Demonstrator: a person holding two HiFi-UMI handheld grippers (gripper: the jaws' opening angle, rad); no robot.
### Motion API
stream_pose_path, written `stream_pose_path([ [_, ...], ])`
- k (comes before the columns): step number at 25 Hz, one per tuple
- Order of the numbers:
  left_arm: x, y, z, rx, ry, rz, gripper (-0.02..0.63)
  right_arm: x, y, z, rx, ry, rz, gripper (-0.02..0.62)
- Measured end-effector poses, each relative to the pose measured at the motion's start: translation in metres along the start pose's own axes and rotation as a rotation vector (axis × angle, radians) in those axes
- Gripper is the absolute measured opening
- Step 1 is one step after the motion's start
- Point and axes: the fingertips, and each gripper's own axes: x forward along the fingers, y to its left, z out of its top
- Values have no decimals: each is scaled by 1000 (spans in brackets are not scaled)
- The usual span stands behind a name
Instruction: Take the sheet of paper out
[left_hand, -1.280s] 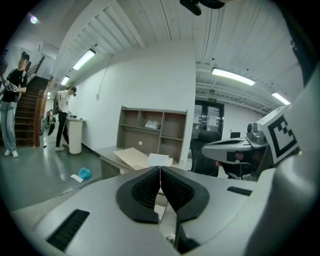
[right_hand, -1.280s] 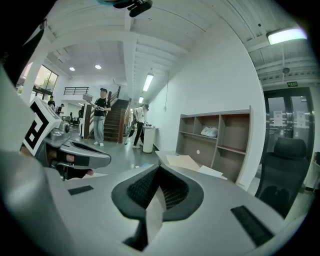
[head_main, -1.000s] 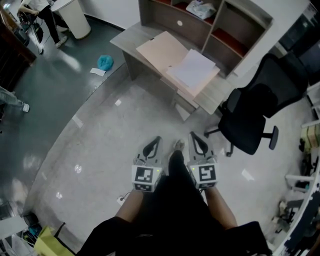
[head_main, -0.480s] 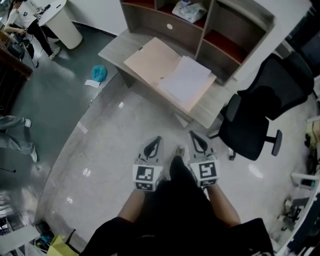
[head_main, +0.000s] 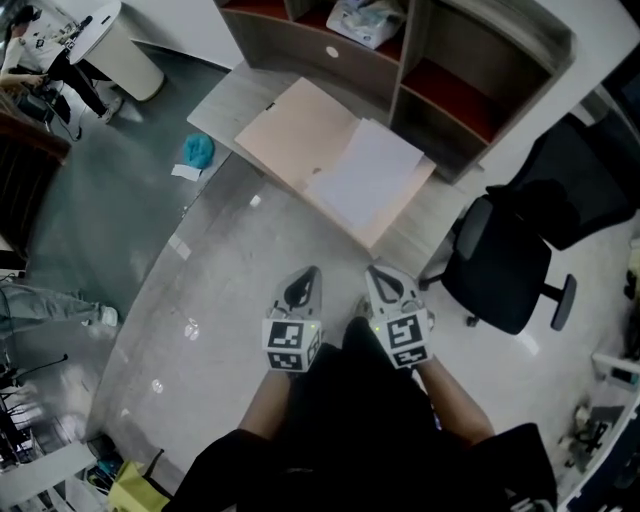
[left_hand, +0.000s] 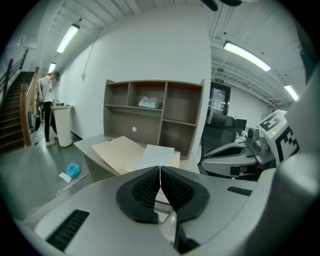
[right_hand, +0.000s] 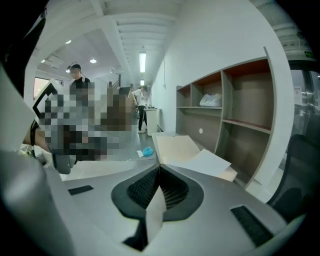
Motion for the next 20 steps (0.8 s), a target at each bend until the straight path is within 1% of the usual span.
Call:
stream_pose_path([
  [3,10,4,4,-3,12,18,44,12,-5,-3,-11,10,30,17],
  [9,22,7,10,-15,35,22,44,19,-11,-3,17,11,58,17],
  [14,34,8,11,-25,60,9,44,21,-28,-12,59,24,20,17],
  [20,63,13,20,2,83,-33,44,29,-48,-18,112,56,-25,17],
])
